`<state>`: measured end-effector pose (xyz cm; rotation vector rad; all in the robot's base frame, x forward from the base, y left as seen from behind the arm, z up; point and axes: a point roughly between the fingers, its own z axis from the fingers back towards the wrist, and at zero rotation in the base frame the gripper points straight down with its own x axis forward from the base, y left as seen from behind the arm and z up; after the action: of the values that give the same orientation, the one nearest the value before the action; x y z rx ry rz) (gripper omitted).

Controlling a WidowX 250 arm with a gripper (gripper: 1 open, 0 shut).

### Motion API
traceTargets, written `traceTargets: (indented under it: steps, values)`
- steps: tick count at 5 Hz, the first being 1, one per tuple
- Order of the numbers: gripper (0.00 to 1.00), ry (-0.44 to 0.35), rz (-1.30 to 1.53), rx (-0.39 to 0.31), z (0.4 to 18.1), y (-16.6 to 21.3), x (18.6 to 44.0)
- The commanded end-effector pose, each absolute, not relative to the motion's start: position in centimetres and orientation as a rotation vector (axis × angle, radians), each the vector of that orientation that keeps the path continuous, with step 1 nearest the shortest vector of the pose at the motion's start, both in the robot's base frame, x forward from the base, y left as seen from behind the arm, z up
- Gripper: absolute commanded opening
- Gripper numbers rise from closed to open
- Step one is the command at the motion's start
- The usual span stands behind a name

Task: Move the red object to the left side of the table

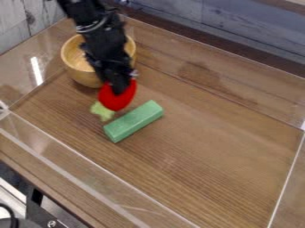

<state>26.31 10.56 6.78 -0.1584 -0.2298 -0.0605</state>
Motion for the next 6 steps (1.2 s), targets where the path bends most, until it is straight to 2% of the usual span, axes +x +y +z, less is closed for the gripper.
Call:
traceTargets:
  steps: [1,4,6]
  values:
    - [0.00,-0.256,-0.049,-0.127,7.2,12.9,25.9]
    - [0.00,-0.215,-0.027,-0.101,5.3,14.4,25.5]
    - [0.00,-0.200,-0.015,-0.104,5.1,14.4,25.3]
